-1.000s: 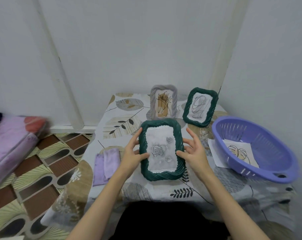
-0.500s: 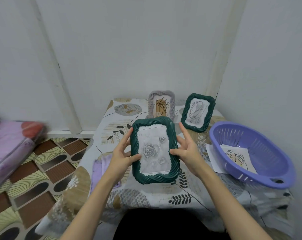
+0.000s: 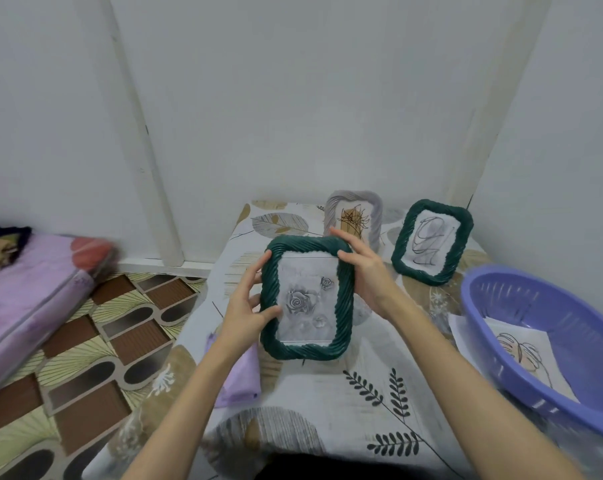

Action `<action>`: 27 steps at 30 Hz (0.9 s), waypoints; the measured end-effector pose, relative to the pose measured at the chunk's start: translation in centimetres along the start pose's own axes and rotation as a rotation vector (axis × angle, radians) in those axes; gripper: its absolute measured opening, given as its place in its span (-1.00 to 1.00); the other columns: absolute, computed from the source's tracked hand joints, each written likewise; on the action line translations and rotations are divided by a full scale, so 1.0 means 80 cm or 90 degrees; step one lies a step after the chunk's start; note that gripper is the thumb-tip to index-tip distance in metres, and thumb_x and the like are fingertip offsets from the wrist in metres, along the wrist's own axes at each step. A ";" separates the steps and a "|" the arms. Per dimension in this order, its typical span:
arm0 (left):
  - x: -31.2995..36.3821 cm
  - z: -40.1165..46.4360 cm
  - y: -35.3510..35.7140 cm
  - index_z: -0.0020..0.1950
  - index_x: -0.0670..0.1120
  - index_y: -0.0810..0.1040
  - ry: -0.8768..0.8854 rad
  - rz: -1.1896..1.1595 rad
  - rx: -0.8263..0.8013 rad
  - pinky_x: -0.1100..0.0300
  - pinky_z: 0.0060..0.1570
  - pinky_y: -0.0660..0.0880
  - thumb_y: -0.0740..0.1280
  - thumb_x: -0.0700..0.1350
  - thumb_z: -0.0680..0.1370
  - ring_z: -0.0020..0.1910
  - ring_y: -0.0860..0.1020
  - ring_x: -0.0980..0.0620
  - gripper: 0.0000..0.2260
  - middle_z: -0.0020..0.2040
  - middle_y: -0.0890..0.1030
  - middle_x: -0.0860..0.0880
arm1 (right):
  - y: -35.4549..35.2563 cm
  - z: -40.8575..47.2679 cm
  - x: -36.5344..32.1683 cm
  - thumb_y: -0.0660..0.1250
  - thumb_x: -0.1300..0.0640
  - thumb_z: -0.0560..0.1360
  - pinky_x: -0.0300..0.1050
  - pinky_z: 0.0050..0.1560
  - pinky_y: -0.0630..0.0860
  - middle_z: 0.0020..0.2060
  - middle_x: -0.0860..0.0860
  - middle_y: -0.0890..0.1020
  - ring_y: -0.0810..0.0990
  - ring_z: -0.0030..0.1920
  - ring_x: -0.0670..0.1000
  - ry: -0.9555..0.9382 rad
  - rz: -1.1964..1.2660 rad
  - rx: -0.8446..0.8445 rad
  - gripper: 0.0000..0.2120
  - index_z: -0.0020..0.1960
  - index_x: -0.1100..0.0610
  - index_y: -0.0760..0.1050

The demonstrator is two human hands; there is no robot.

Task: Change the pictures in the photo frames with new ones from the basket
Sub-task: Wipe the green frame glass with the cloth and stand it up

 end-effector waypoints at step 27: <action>-0.123 0.254 -0.078 0.38 0.22 0.27 0.052 0.050 0.168 0.20 0.01 0.57 0.34 -0.44 0.39 0.10 0.57 0.03 -0.25 0.22 0.46 -0.05 | 0.001 0.357 0.087 0.18 0.05 0.46 -0.09 -0.32 0.33 -0.33 0.03 0.42 0.40 -0.36 0.00 0.091 0.039 0.039 -0.83 -0.14 0.14 0.47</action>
Point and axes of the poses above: each hand's wrist, its own z-axis towards the middle knuckle, its own y-axis out of the palm, x = y × z, the point moved 7 cm from there along z, towards the middle knuckle
